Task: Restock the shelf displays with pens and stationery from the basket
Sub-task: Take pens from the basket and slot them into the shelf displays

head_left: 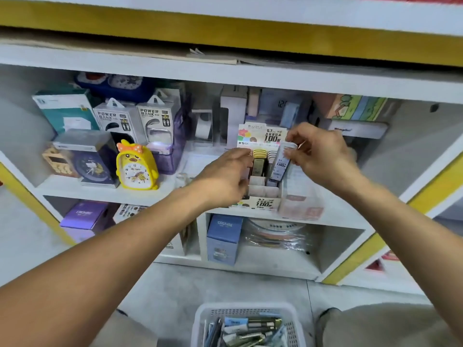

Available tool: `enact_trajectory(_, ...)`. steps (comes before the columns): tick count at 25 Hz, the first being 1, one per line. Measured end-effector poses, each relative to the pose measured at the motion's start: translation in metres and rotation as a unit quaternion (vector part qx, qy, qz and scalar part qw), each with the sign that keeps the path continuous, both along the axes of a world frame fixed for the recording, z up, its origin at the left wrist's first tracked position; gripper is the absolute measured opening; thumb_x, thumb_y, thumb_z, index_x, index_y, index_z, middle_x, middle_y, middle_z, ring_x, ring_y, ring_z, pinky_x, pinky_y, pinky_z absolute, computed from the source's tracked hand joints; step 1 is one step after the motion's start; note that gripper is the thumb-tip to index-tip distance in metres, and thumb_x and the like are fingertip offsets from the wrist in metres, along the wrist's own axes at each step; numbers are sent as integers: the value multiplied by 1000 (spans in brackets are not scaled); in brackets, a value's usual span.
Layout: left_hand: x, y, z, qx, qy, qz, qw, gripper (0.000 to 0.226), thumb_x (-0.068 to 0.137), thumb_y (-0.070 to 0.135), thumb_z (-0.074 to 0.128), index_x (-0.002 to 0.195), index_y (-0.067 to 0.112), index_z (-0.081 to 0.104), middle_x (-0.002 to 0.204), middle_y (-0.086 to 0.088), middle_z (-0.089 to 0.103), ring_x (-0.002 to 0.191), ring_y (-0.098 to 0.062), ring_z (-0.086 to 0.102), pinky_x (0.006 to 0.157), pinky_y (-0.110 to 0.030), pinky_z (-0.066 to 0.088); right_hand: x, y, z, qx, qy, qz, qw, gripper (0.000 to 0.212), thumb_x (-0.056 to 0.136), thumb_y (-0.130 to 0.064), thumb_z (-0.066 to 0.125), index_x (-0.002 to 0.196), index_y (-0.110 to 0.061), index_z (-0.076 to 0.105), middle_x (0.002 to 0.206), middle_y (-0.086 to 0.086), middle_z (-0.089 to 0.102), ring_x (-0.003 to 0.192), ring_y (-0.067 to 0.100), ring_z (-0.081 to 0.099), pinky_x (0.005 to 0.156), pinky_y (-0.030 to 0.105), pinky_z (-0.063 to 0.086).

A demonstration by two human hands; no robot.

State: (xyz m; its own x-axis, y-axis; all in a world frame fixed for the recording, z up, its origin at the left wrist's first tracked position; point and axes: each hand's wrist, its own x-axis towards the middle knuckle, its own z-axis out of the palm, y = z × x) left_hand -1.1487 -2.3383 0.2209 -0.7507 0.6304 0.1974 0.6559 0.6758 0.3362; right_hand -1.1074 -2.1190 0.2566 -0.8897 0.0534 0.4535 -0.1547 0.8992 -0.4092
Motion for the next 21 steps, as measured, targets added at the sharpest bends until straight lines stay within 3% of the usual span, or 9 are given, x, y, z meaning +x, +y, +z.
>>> enact_trajectory(1, 0, 0, -3, -27, -5, -1, 1000, 64, 95, 22, 54, 153, 14, 30, 163, -1, 20, 149, -15, 16, 115, -18, 10, 0, 1, -4, 30, 2, 7, 1000, 21, 89, -25, 75, 101, -31, 59, 86, -6, 68, 75, 16, 61, 60, 4, 40)
enact_trajectory(3, -1, 0, -9, -74, -6, 4, 997, 70, 97, 27, 51, 157, 14, 16, 166, 0, 7, 151, -14, 7, 114, -18, 4, -2, 2, -13, 55, -7, 45, 997, 17, 91, -22, 71, 101, -27, 58, 86, 1, 69, 79, 23, 63, 67, 28, 51)
enact_trajectory(4, -1, 0, -10, -91, -1, 4, 996, 72, 98, 29, 50, 157, 14, 12, 166, 0, 4, 152, -15, 4, 115, -19, 3, -3, 1, -16, 62, -13, 57, 996, 14, 92, -19, 69, 101, -23, 61, 87, 4, 71, 82, 26, 65, 70, 34, 52)
enact_trajectory(9, -1, 1, -9, -101, 27, 3, 994, 70, 97, 27, 49, 156, 12, 16, 166, -5, 8, 151, -19, 9, 119, -26, 9, -5, -1, -29, 180, -21, 46, 982, 19, 96, -13, 60, 109, -9, 74, 112, 9, 66, 98, 35, 64, 79, 46, 54)
enact_trajectory(14, 9, 1, -4, -72, 56, -6, 996, 63, 91, 16, 53, 150, 8, 33, 160, -8, 24, 147, -25, 22, 118, -35, 24, 9, -7, -23, 145, 4, 36, 989, 25, 95, -8, 54, 112, -9, 74, 113, 8, 65, 100, 35, 64, 78, 46, 53)
enact_trajectory(17, 30, -4, -10, 16, 124, -22, 992, 40, 82, 7, 52, 122, 8, 54, 126, -7, 51, 117, -25, 48, 95, -38, 46, 33, -29, -25, 68, 23, 69, 995, 24, 87, -5, 56, 99, -12, 75, 101, 5, 71, 94, 28, 65, 80, 41, 54)
enact_trajectory(19, 47, -10, -28, 20, 75, -5, 997, 28, 80, 10, 50, 107, 13, 54, 110, -5, 54, 103, -25, 54, 81, -39, 50, 52, -46, -46, 37, -44, 74, 996, 24, 81, -9, 55, 92, -18, 75, 96, 4, 74, 90, 26, 67, 79, 38, 55)
enact_trajectory(21, 66, -16, -61, -65, -24, -7, 998, 21, 81, 11, 51, 101, 14, 54, 107, -7, 58, 98, -28, 57, 76, -38, 49, 72, -57, -91, 70, -191, 84, 975, 24, 82, -13, 55, 93, -20, 74, 98, 6, 74, 92, 28, 67, 79, 38, 56)
